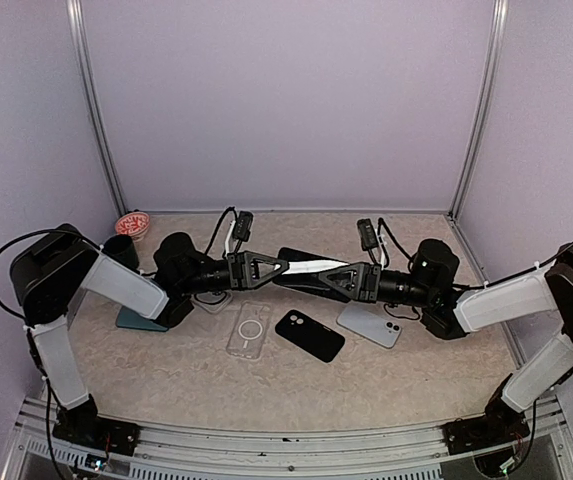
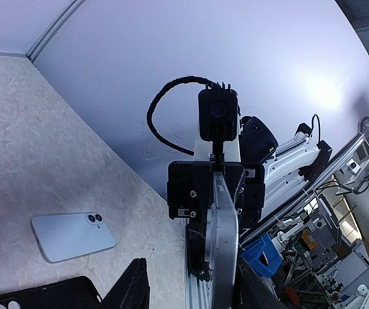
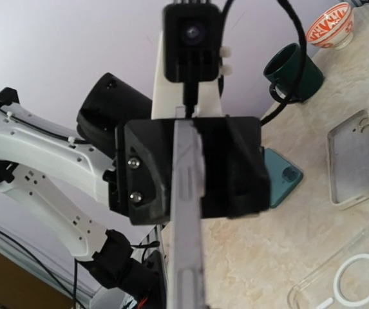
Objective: Put the phone into the phone case
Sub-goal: Pass from the left arm to the right, then install the phone on the phone case.
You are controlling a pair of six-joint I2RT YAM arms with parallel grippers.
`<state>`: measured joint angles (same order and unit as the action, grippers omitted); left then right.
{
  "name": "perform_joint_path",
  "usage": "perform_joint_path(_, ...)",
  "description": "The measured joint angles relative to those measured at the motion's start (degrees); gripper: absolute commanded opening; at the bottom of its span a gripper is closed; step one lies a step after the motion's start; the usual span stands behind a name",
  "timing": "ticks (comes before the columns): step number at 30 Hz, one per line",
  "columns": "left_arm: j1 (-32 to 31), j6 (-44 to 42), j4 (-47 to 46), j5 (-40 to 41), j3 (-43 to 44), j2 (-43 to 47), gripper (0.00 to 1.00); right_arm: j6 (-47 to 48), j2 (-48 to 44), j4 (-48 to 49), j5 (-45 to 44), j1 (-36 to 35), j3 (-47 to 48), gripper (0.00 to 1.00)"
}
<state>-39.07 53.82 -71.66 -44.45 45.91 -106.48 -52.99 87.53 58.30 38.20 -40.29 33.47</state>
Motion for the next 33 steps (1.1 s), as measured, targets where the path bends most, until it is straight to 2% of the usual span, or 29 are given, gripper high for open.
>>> perform_joint_path(7,0.7,-0.8,1.7,1.0,0.0,0.0,0.7,0.0,-2.1,-3.6,-0.7,-0.3,-0.2,0.0)
perform_joint_path(9,1.0,-1.2,1.9,1.4,-0.4,0.0,0.81,0.0,-4.1,-6.3,-1.7,-0.5,-0.6,0.0)
perform_joint_path(10,1.1,-1.4,1.9,1.5,-0.7,0.0,0.93,0.0,-5.0,-7.4,-2.1,-0.5,-0.8,0.0)
perform_joint_path(11,1.2,-1.6,2.1,1.6,-0.9,0.0,0.98,0.0,-6.1,-8.6,-2.6,-0.6,-1.2,0.0)
perform_joint_path(21,1.8,-5.6,6.9,3.9,-4.1,-1.2,0.99,-4.3,-14.0,-18.0,-13.1,-3.6,-6.6,0.0)
perform_joint_path(33,1.4,-10.4,16.1,8.4,-1.2,-4.8,0.99,-14.6,-8.7,-25.3,-22.2,-5.8,-7.4,0.0)
